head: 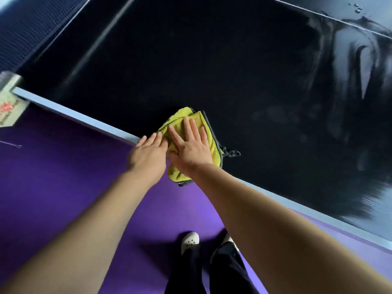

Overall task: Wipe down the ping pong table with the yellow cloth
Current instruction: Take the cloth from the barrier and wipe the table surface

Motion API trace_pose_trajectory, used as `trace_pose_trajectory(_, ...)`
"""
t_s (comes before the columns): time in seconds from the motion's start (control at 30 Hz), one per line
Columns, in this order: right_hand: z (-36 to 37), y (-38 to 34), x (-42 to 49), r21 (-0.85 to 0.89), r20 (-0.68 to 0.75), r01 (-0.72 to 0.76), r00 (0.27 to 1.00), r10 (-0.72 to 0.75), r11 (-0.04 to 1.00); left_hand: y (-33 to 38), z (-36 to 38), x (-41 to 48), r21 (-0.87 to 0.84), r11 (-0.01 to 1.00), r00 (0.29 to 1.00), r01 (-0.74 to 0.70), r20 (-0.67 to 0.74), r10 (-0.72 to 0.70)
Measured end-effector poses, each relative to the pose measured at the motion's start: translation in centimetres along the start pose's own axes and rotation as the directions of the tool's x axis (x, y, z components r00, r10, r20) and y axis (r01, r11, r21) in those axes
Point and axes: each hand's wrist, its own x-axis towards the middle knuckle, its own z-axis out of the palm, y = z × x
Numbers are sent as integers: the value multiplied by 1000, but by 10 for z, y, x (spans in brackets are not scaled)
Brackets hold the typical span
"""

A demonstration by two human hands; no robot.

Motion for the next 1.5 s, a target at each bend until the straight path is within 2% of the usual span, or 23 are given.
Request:
trace_pose_trajectory(0.17, 0, 5, -6, -1, 23, 77, 997, -76, 997, 4, 2, -11, -180, 979, 995, 92, 58, -83)
trace_pose_trajectory(0.23, -1, 10, -17, 21, 30, 95, 995, -96, 995, 12, -2, -15, -185, 977, 991, 107, 94, -91)
trace_pose_trajectory(0.37, -2, 35, -48, 39, 25, 118, 993, -119, 992, 36, -2, -26, -147, 986, 985, 76, 165, -51)
trace_pose_trajectory(0.5, -3, 81, -87, 51, -4, 104, 995, -104, 993, 90, -13, -39, -107, 993, 983, -40, 172, 58)
trace_pose_trajectory(0.67, -8, 159, -148, 95, -82, 40, 996, -33, 995, 179, -20, -44, -130, 978, 972, -162, 152, 181)
trace_pose_trajectory(0.93, -18, 309, -262, 166, -137, -137, 977, 161, 977, 360, -42, -58, -63, 935, 925, -350, 132, 355)
trace_pose_trajectory(1.03, -23, 365, -309, 150, -142, -206, 963, 227, 967, 429, -45, -65, -24, 889, 885, -457, 85, 457)
trace_pose_trajectory(1.23, -28, 451, -392, 124, -115, -370, 916, 384, 921, 542, -47, -76, 31, 795, 794, -606, 90, 602)
trace_pose_trajectory(1.37, -29, 487, -432, 133, -98, -488, 860, 501, 863, 599, -52, -84, 47, 741, 742, -670, 90, 665)
trace_pose_trajectory(1.5, -33, 497, -438, 170, -95, -547, 819, 566, 820, 612, -55, -85, 19, 721, 720, -693, 61, 691)
